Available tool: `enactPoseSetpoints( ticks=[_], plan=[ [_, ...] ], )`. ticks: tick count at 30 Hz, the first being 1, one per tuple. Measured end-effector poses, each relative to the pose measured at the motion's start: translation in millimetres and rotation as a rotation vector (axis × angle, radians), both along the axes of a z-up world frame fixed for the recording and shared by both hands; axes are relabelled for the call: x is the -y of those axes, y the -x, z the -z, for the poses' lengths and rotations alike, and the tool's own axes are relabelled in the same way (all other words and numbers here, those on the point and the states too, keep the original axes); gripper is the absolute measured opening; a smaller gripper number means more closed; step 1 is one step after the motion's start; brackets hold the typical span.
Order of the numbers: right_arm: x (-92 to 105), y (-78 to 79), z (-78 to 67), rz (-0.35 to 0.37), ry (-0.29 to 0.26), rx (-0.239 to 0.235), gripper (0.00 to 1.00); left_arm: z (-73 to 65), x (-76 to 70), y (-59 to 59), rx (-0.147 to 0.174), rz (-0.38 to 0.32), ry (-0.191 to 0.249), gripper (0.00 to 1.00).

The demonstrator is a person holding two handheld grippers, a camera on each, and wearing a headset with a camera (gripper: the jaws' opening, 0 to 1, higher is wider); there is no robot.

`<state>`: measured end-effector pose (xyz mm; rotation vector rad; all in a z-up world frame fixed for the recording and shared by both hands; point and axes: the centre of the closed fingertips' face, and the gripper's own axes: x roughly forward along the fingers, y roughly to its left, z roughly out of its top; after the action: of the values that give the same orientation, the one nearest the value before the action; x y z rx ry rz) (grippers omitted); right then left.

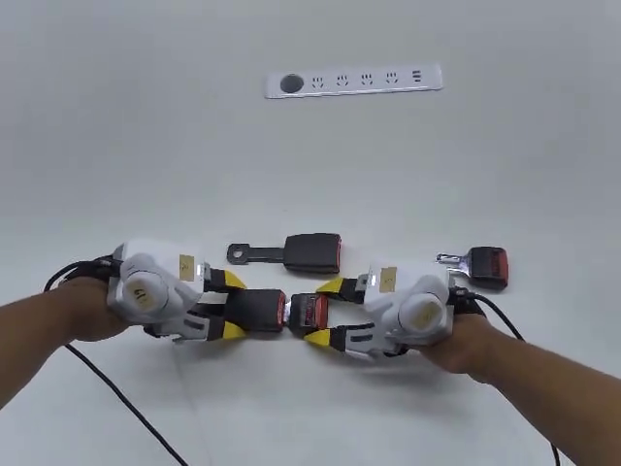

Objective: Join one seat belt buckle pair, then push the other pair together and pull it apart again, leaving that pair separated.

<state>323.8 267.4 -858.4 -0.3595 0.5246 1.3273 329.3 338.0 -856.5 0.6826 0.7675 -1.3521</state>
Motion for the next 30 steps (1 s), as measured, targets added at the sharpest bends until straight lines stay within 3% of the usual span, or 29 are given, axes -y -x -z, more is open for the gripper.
enactPoseSetpoints(
  ticks=[30],
  plan=[
    [3.6,-0.1,-1.5,0.010,-0.002,0.012,0.34,1.9,-2.1,-1.3,-0.008,0.020,0.010,0.33]
  ],
)
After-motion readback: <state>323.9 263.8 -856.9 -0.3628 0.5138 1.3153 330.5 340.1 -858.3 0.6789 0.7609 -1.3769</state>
